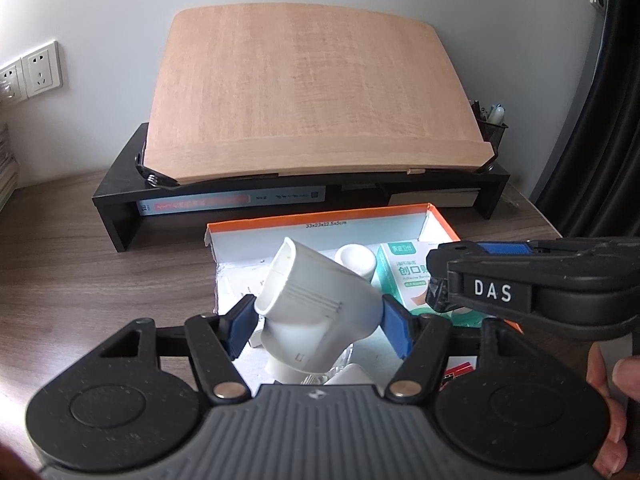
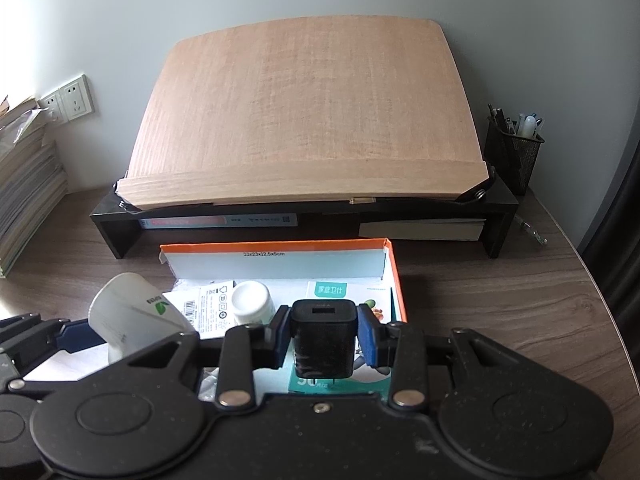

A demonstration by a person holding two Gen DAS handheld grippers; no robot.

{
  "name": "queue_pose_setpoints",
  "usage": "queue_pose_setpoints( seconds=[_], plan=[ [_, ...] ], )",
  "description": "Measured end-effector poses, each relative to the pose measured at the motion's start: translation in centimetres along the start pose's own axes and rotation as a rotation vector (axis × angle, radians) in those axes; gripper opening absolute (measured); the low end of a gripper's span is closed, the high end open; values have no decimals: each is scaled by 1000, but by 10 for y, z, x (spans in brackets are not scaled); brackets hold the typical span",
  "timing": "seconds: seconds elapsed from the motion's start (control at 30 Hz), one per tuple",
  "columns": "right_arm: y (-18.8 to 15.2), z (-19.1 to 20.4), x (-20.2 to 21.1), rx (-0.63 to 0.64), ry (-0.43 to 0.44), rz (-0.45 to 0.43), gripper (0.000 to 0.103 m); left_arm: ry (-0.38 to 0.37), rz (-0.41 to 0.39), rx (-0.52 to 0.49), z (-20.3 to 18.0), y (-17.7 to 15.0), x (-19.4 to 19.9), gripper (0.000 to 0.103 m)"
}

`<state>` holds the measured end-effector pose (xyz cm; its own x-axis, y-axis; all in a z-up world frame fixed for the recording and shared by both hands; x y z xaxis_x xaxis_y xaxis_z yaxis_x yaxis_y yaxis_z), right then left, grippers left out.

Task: Organize rigid objects
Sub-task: 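Lower and release the black charger with right tool while left tool releases adapter in tray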

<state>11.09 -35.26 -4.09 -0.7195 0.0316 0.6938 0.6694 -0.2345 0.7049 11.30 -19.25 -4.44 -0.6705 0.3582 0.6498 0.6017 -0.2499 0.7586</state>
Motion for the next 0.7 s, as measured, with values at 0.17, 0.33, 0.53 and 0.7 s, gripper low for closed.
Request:
queue_pose_setpoints(
  seconds=[0.17, 0.33, 0.53, 0.7],
  plan=[
    [-1, -1, -5, -2, -5, 9, 43, -5, 12, -2, -1, -2, -4, 67],
    [2, -1, -8, -2, 3, 10, 43, -30, 21, -3, -3, -2, -8, 67],
    [6, 0, -8, 8, 17, 6, 50, -75, 48, 1, -8, -4, -14, 68],
    [6, -7, 2, -11, 3, -16, 53, -86, 50, 17, -7, -3, -11, 74]
  ],
)
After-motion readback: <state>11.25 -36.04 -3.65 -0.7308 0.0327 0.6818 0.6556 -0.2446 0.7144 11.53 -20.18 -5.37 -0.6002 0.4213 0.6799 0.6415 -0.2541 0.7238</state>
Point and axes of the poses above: each gripper's, at about its wrist camera, not at the fingertips, and x roughly against the way its jaws point, z to its left, y to its top, the point moved 5 cm from there along -x, roughly the way its jaws point, and after that the axes turned 2 degrees about -z, right-handed, at the moved point
